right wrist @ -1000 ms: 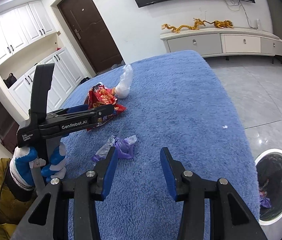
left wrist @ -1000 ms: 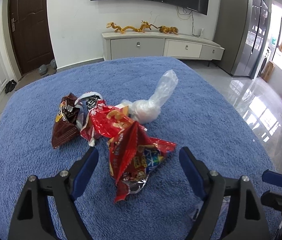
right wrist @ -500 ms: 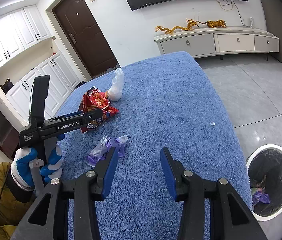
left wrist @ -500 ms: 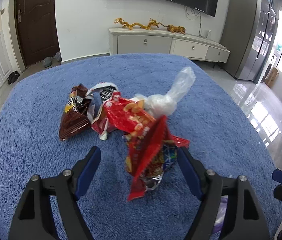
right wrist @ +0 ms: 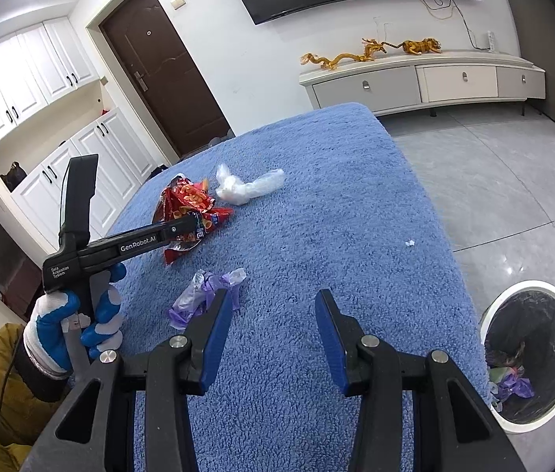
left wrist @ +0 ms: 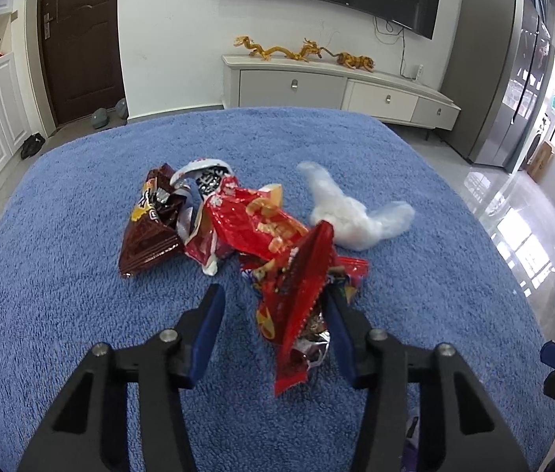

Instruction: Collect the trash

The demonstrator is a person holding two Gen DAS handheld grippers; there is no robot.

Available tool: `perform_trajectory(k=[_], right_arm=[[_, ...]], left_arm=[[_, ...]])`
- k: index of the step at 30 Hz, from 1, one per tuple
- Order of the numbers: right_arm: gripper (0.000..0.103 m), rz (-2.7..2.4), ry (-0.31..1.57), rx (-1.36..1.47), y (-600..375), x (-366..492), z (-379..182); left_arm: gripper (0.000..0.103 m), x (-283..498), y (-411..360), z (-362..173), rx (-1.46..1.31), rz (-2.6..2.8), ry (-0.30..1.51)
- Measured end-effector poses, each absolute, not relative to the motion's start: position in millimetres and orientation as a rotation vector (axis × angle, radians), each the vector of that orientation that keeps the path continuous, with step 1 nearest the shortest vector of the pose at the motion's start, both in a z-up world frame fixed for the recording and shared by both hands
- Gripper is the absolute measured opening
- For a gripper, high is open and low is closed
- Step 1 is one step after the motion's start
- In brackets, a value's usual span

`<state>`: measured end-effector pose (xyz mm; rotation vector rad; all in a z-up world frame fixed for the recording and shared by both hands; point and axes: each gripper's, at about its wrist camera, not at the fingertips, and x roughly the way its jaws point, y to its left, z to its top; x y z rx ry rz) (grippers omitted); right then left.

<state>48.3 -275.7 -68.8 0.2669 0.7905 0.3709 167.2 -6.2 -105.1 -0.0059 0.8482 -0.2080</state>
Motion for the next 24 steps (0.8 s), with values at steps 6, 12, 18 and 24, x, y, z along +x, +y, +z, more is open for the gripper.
perform_trajectory(k=[6,12,18,24], right_arm=[[0.042,0.372,0.782,0.275,-279.2,49.0,-69.1],[0.042,0.365,0.763,0.286,-287.3,46.7,-67.6],[0.042,0.343,0.735,0.307,-304.0,39.6,-64.3],[0.042,0.284,0.693,0.334,-337.1,27.5,-56.8]], left_arm=[[0.049,157.6,-7.6,-97.3,0.008,-0.184,0.823],[0.049,144.0,-18.4,-76.3,0.054,-0.151,0.757],[0.049,130.9,-48.6,-50.3,0.117,-0.193,0.693],[0.049,121.1,-100.1,-35.4,0.182,-0.277,0.657]])
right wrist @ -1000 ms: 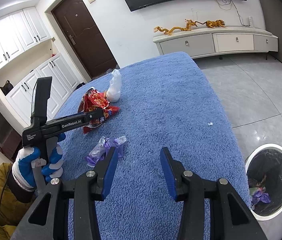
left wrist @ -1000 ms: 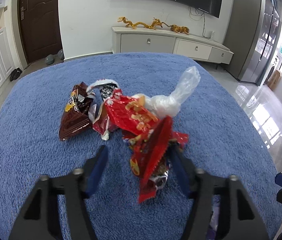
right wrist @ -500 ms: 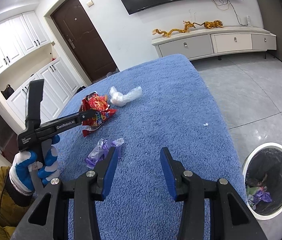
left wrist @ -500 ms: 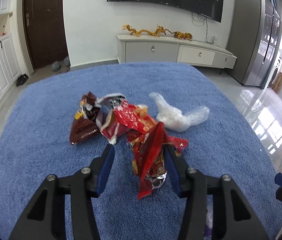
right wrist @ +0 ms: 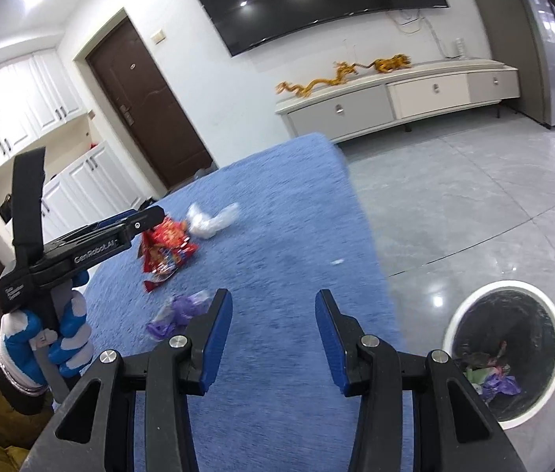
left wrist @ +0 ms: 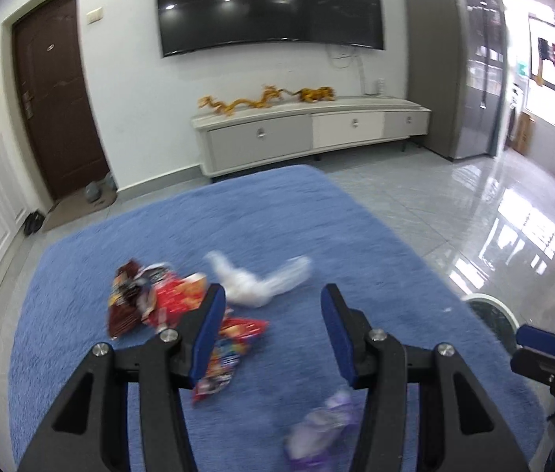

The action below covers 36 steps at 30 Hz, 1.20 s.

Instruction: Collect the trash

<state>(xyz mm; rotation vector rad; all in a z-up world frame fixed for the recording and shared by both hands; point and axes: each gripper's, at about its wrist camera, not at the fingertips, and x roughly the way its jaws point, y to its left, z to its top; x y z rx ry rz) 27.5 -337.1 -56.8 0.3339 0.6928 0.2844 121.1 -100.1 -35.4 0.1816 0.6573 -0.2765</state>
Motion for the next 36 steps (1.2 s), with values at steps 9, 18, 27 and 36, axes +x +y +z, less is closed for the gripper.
perform_trajectory(k=[9,18,27,36], right_arm=[[0.042,0.146,0.647,0.387,-405.0,6.5,-58.2],[0.042,0.034,0.637,0.441,-455.8,-7.4,-70.9],[0.042,0.102,0.656,0.443,-439.9,0.3,-72.5],[0.054,0.419,0.768,0.295,-317.3,52.0,-67.9]], left_arm=[[0.049,105.7,-179.7,-26.8,0.252,-0.421,0.628],[0.049,101.0,-218.4,-35.1,0.269,-0.483,0.656],[0.049,115.9,-143.9,-28.2,0.199,-0.363,0.661],[0.050,123.8,-37.3,-27.8,0.150,-0.247,0.678]])
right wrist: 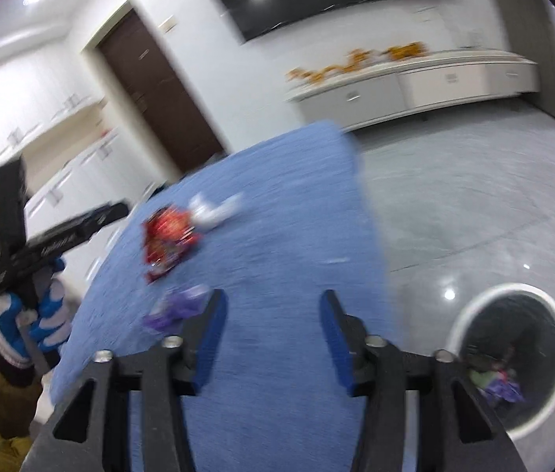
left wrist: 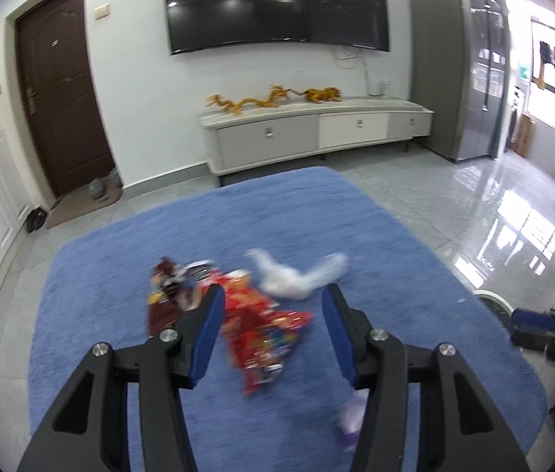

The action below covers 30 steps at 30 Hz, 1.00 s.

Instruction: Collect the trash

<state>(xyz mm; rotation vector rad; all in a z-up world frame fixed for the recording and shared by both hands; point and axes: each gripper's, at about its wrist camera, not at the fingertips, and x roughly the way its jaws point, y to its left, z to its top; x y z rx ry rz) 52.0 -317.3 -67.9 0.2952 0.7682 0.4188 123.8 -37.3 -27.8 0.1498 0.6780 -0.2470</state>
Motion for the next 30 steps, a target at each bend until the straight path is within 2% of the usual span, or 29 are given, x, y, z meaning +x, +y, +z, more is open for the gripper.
perform_trajectory(k=[1,7,12,14,16,18,19,22,26,30], right_arm=[[0.059,0.443,0.780,0.279,-305.3,56.9,-68.8],[0.060,0.567,0.881,0.196,-225.9,85.7,-89.9],[0.065,0.579,0.925,0.169,-204.8,99.4,-103.9],[0.067,0.580,0.925,0.167,-201.6,102.4,-102.5],[0.067,0.578,0.918,0.157,-198.0,103.6,-101.8],[0.062,0.577,0.910,0.130,-193.0,103.2,-100.4],[0.052,0.579,0.912,0.112,-189.7,102.3,-100.6],[0.042,0.585,0.907,0.095,-182.6,102.2,-100.0],[0.037,0.579,0.877,0.088,-186.5,99.6,-95.1],[0.035,0.572,0.846,0.115,-196.2,93.8,-86.4]], left_arm=[[0.050,126.4,-30.1,-30.4,0.138,-0.243,0.686],[0.050,147.5,-13.5,-56.2,0.068,-0.246,0.746],[0.051,169.4,-9.4,-78.3,0.020,-0.250,0.792],[0.055,174.8,-6.6,-86.9,-0.002,-0.257,0.809],[0.055,176.5,-5.6,-90.8,-0.019,-0.272,0.813],[0.055,175.2,-7.8,-92.3,-0.008,-0.275,0.805],[0.055,174.3,-8.8,-92.9,-0.009,-0.283,0.805],[0.055,168.8,-11.6,-95.2,-0.006,-0.291,0.801],[0.047,162.1,-12.4,-96.8,-0.012,-0.287,0.796],[0.045,155.5,-10.2,-89.0,-0.031,-0.267,0.773]])
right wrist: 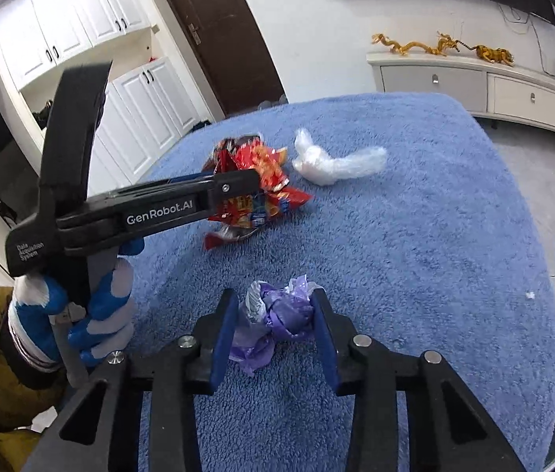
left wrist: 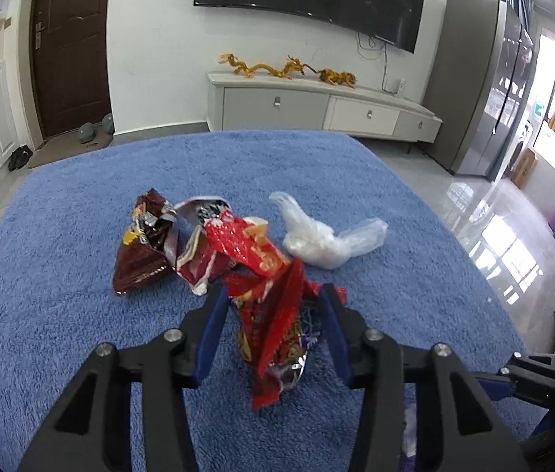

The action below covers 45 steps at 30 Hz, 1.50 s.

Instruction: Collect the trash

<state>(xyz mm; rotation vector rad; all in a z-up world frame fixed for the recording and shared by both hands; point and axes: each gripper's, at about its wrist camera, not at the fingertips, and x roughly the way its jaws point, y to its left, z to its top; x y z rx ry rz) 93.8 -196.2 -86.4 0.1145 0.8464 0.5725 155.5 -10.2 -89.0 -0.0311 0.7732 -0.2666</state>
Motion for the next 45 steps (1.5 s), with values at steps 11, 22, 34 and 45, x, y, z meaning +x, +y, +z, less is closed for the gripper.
perform_trajectory(k=[11,22,34,45], right_arm=[[0.034,0.519,0.771,0.183,-237.7,69.5,-61.8],[0.034,0.538,0.786,0.199,-238.2,68.7,-68.3],[0.034,0.513,0.812,0.187,-239.4,78.5,-78.8],[0.034,0.515,0.778,0.217,-247.5,72.6,-72.0]], left_arm=[[0.045,134.9,-19.7,-57.7,0.010,-0.246,0.713],[0.046,136.8,-7.8,-80.5,0.002,-0.263,0.797],[0.022,152.0,-12.0,-104.4,-0.055,-0.258,0.821],[0.020,142.7,-3.5,-76.4,-0.092,-0.232,0.748]])
